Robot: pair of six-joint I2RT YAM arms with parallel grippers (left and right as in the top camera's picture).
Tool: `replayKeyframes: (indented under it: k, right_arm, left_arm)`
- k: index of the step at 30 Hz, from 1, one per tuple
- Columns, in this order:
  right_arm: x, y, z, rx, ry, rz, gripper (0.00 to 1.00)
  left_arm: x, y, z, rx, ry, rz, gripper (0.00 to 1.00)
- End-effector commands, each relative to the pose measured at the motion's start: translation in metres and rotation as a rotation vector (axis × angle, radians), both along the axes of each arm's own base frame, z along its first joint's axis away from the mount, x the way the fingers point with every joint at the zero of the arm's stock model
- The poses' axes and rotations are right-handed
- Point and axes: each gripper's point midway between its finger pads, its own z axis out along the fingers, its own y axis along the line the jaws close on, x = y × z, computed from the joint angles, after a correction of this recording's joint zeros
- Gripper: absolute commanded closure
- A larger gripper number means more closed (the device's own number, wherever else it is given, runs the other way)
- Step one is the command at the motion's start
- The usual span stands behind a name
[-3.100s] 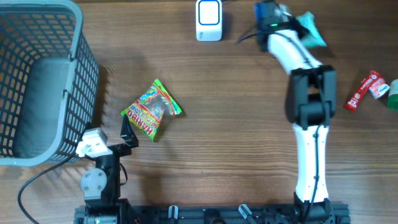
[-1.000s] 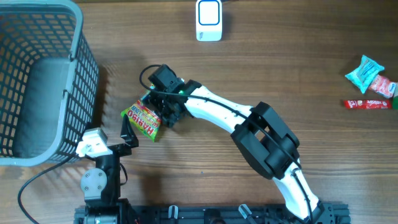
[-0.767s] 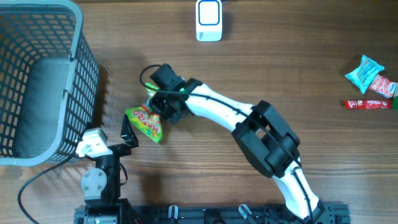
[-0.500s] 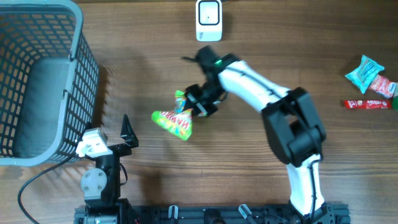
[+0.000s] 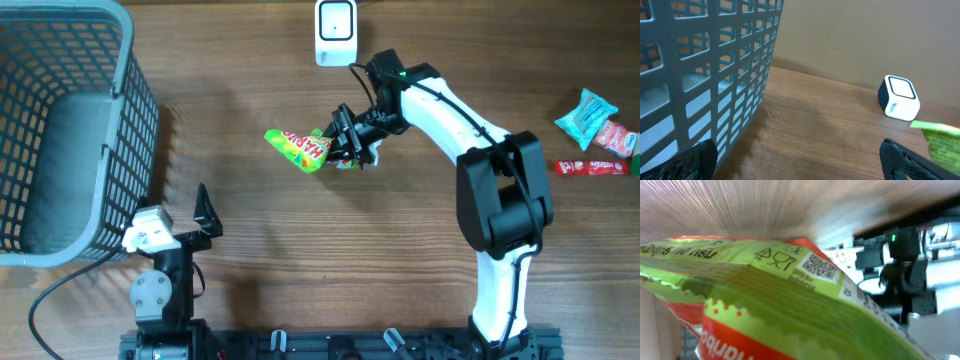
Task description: Scan the item barcode
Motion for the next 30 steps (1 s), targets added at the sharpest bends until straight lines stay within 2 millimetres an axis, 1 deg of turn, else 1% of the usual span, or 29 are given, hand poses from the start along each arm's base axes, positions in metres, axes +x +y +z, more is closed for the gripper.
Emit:
replayKeyframes:
  k: [1,2,3,4,5,6,7,8,9,10,11,13,14,15,17,18,20,21,22,23,24,25,26,27,29,30]
  right_arm:
    - [0.011,-0.024,-0.031,-0.161,-0.462,0.227,0.96]
    - [0.017,-0.038,-0.045,-0.241,-0.596,0.332,0.96]
    - [0.020,-0.053,-0.057,-0.323,-0.664,0.412,0.96]
    - [0.018,-0.071,-0.067,-0.432,-0.681,0.494,0.96]
    - [0.014,-0.086,-0.074,-0.521,-0.667,0.545,0.94]
    - [0.013,-0.096,-0.077,-0.579,-0.673,0.593,0.82]
    - [0.013,-0.100,-0.079,-0.599,-0.700,0.644,0.52]
    - [0.014,-0.095,-0.079,-0.551,-0.778,0.728,0.11]
    - [0.014,-0.089,-0.078,-0.501,-0.821,0.764,0.01]
    - [0.014,-0.085,-0.076,-0.459,-0.854,0.792,0.00]
    - [0.015,-0.085,-0.076,-0.449,-0.877,0.821,0.00]
    - [0.018,-0.099,-0.077,-0.520,-0.883,0.869,0.00]
    - [0.019,-0.108,-0.075,-0.571,-0.874,0.888,0.00]
    - [0.020,-0.117,-0.067,-0.628,-0.865,0.902,0.00]
    - [0.024,-0.122,-0.046,-0.683,-0.899,0.915,0.00]
    - [0.027,-0.123,-0.031,-0.706,-0.935,0.914,0.00]
    - [0.034,-0.118,0.008,-0.751,-1.053,0.899,0.01]
    - [0.035,-0.112,0.026,-0.750,-1.120,0.890,0.04]
    - [0.035,-0.104,0.047,-0.742,-1.197,0.877,0.18]
    - [0.031,-0.098,0.065,-0.745,-1.256,0.865,0.52]
    - [0.028,-0.093,0.074,-0.745,-1.289,0.862,0.82]
    - [0.025,-0.088,0.080,-0.747,-1.311,0.861,0.95]
    - [0.023,-0.083,0.081,-0.748,-1.324,0.871,0.95]
    - [0.021,-0.078,0.077,-0.750,-1.331,0.888,0.95]
    - [0.017,-0.080,0.050,-0.781,-1.269,0.922,0.95]
    - [0.011,-0.085,0.029,-0.792,-1.200,0.931,0.96]
  left_arm:
    - [0.000,0.002,0.000,-0.001,-0.004,0.011,0.00]
    - [0.000,0.002,0.000,-0.001,-0.004,0.011,0.00]
    - [0.000,0.002,0.000,-0.001,-0.004,0.011,0.00]
    - [0.000,0.002,0.000,-0.001,-0.004,0.011,0.00]
    - [0.000,0.002,0.000,-0.001,-0.004,0.011,0.00]
    - [0.000,0.002,0.000,-0.001,-0.004,0.011,0.00]
    - [0.000,0.002,0.000,-0.001,-0.004,0.011,0.00]
    - [0.000,0.002,0.000,-0.001,-0.004,0.011,0.00]
    - [0.000,0.002,0.000,-0.001,-0.004,0.011,0.00]
    - [0.000,0.002,0.000,-0.001,-0.004,0.011,0.00]
    - [0.000,0.002,0.000,-0.001,-0.004,0.011,0.00]
    - [0.000,0.002,0.000,-0.001,-0.004,0.011,0.00]
    - [0.000,0.002,0.000,-0.001,-0.004,0.011,0.00]
    - [0.000,0.002,0.000,-0.001,-0.004,0.011,0.00]
    - [0.000,0.002,0.000,-0.001,-0.004,0.011,0.00]
    - [0.000,0.002,0.000,-0.001,-0.004,0.011,0.00]
    - [0.000,0.002,0.000,-0.001,-0.004,0.011,0.00]
    - [0.000,0.002,0.000,-0.001,-0.004,0.011,0.00]
    - [0.000,0.002,0.000,-0.001,-0.004,0.011,0.00]
    - [0.000,0.002,0.000,-0.001,-0.004,0.011,0.00]
    - [0.000,0.002,0.000,-0.001,-0.004,0.011,0.00]
    - [0.000,0.002,0.000,-0.001,-0.004,0.011,0.00]
    - [0.000,0.002,0.000,-0.001,-0.004,0.011,0.00]
    - [0.000,0.002,0.000,-0.001,-0.004,0.011,0.00]
    - [0.000,0.002,0.000,-0.001,-0.004,0.011,0.00]
    - [0.000,0.002,0.000,-0.001,-0.004,0.011,0.00]
